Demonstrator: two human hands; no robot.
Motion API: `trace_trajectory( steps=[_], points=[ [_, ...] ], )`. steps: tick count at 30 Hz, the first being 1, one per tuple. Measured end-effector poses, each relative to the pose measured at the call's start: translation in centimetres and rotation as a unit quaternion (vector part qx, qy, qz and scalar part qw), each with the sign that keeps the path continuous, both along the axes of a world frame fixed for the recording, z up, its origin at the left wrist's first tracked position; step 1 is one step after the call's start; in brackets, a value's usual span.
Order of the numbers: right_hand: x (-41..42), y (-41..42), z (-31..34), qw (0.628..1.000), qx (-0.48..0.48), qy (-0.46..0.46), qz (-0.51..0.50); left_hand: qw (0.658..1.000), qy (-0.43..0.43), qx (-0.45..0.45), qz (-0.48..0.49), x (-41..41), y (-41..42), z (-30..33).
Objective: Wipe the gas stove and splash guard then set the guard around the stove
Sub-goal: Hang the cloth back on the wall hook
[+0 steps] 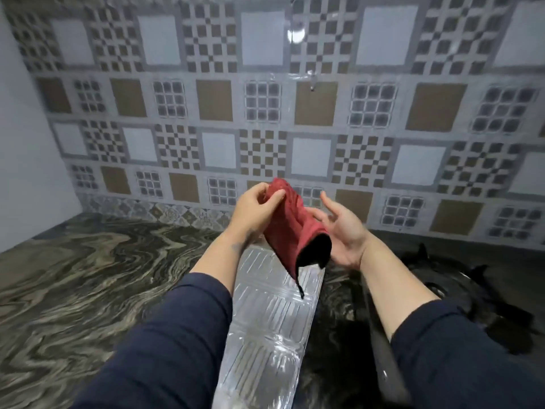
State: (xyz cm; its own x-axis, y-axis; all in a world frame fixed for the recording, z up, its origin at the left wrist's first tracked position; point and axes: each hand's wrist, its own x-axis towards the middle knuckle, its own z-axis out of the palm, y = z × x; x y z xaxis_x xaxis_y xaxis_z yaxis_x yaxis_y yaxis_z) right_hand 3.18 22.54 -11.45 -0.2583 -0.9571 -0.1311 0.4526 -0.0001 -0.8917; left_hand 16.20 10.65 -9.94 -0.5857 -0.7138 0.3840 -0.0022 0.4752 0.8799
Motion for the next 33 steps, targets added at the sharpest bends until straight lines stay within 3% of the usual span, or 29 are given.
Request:
trace_trajectory(
  steps=[4,7,11,14,16,22,26,27,30,33],
  points=[
    [-1.3,0.8,2.6,0.988,-0.018,0.142,-0.056,0.995,-0.010,-0.102,0.008,-3.8,0.6,4.7],
    [-3.2,-0.1,4.2,0.935,-0.043,0.299,-0.184,0.994,0.039,-0.093,0.037,-6.3,0.3,7.7],
    [-6.9,-1.2,7.6,0.887,-0.103,0.333,-0.303,0.988,0.106,-0.074,0.086,-8.4,-1.8,11.0],
    [-9.7,-3.5,10.5,0.835,-0.115,0.412,-0.345,0.984,0.147,-0.035,0.092,-10.4,-4.4,11.1],
    [-11.5,-5.8,12.6,0.809,-0.099,0.464,-0.348,0.980,0.160,-0.056,0.105,-12.0,-6.1,11.1],
    [-16.8,-12.9,16.9,0.692,-0.084,0.591,-0.407,0.980,0.108,-0.136,0.101,-17.9,-11.1,12.8],
    [-19.5,-17.1,19.3,0.637,-0.109,0.635,-0.424,0.975,0.068,-0.195,0.086,-22.1,-14.2,14.5],
    [-20.0,-17.9,19.7,0.632,-0.114,0.644,-0.416,0.973,0.063,-0.207,0.078,-23.0,-14.8,14.7],
    [-21.9,-20.0,18.9,0.664,-0.105,0.616,-0.411,0.973,0.047,-0.221,0.055,-25.4,-16.7,14.1],
    [-23.6,-20.4,15.8,0.655,-0.077,0.621,-0.423,0.973,0.066,-0.218,0.040,-26.3,-17.8,12.3]
  ],
)
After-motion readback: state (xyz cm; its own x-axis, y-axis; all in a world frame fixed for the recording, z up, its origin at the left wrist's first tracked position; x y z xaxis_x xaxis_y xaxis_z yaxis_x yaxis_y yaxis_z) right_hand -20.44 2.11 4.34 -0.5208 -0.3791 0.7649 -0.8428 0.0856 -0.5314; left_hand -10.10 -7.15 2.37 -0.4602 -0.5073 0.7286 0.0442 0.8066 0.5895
